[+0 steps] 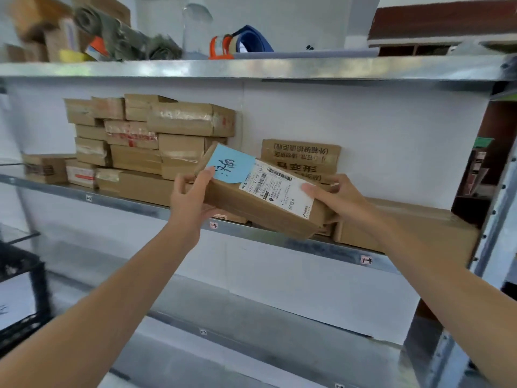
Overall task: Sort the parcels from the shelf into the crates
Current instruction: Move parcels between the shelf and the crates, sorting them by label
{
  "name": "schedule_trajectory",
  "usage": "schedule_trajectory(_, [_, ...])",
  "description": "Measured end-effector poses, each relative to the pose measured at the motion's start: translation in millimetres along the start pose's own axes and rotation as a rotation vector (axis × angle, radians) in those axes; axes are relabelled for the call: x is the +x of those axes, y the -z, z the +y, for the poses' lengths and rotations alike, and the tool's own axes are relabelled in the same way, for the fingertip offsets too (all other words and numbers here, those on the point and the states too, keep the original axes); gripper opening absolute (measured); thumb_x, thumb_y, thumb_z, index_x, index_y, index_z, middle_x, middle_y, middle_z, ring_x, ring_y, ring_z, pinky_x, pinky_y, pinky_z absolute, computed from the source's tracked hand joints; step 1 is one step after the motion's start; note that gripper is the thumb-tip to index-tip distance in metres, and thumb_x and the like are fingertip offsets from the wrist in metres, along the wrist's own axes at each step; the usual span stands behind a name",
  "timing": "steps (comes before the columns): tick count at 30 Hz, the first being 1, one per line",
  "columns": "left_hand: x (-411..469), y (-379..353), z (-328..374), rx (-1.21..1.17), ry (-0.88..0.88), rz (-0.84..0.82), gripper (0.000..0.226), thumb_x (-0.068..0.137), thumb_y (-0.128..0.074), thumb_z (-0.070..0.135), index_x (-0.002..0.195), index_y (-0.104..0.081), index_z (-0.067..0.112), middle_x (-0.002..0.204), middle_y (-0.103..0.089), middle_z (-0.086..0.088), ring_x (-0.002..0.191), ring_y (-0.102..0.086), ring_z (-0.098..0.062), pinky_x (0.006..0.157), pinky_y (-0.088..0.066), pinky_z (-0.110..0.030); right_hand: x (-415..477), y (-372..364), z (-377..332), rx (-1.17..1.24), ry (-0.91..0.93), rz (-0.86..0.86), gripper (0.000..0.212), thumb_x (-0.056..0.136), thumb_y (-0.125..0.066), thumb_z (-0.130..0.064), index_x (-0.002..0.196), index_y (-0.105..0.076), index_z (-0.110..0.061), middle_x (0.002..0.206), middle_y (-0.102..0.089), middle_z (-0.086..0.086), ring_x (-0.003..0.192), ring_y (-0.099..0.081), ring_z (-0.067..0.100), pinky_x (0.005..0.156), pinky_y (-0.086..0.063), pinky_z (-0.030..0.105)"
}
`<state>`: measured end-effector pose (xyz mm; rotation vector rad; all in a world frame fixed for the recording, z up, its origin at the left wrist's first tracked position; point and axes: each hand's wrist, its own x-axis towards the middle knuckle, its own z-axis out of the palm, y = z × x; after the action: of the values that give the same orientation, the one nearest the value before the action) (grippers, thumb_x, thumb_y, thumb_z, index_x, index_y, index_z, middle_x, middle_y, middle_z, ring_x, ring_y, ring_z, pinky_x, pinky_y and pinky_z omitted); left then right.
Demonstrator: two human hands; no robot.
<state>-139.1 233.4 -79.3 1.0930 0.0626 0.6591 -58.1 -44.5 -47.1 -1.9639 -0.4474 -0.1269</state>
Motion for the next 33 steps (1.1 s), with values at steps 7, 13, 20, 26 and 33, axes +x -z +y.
schedule_trajectory(7, [29.4,96.1,43.9,0.037,0.007,-0.046,0.037,0.089,-0.071,0.031,0.121,-0.061,0.015,0.108,-0.075,-0.011,0.100,-0.073,-0.030,0.083,-0.059,-0.042,27.4,-108.8,-50.6,-0.002,-0.012,-0.495,0.054,0.073,-0.075,-0.063,0.107,-0.077,-0.020,0.108,-0.076,0.001,0.100,-0.072,0.015,0.082,-0.055,0.026])
schedule_trajectory(13, [48.2,178.2,84.2,0.074,-0.026,0.077,0.020,0.091,-0.069,0.030,0.103,-0.068,0.014,0.090,-0.078,-0.008,0.078,-0.075,-0.025,0.063,-0.059,-0.030,23.6,-250.4,-82.3,0.205,-0.086,-0.756,0.052,0.082,-0.046,-0.076,0.111,-0.073,-0.042,0.113,-0.074,-0.004,0.106,-0.070,0.016,0.079,-0.059,0.026])
schedule_trajectory(20, [57.8,318.6,142.9,0.164,-0.111,0.212,0.037,0.087,-0.073,0.033,0.119,-0.064,0.015,0.100,-0.077,-0.009,0.092,-0.074,-0.026,0.070,-0.058,-0.028,28.9,-413.3,-132.4,0.132,0.029,-0.923,0.066,0.063,-0.081,-0.064,0.112,-0.068,-0.023,0.104,-0.077,0.001,0.096,-0.074,0.019,0.082,-0.061,0.033])
schedule_trajectory(26, [34.5,448.1,169.7,0.588,-0.053,0.366,0.072,0.079,-0.077,0.049,0.141,-0.048,0.025,0.133,-0.064,0.003,0.117,-0.063,-0.015,0.100,-0.050,-0.041,17.0,-547.4,-166.5,0.173,0.060,-1.026,0.061,0.071,-0.074,-0.066,0.114,-0.069,-0.022,0.103,-0.077,0.000,0.093,-0.074,0.019,0.068,-0.059,0.024])
schedule_trajectory(33, [-32.8,592.6,199.6,1.004,0.021,0.588,0.082,0.085,-0.069,0.052,0.153,-0.030,0.028,0.158,-0.035,0.007,0.143,-0.034,-0.013,0.110,-0.030,-0.031,-24.1,-693.3,-210.4,0.356,0.005,-1.118,0.067,0.058,-0.079,-0.063,0.107,-0.073,-0.018,0.103,-0.077,0.006,0.093,-0.074,0.023,0.077,-0.058,0.036])
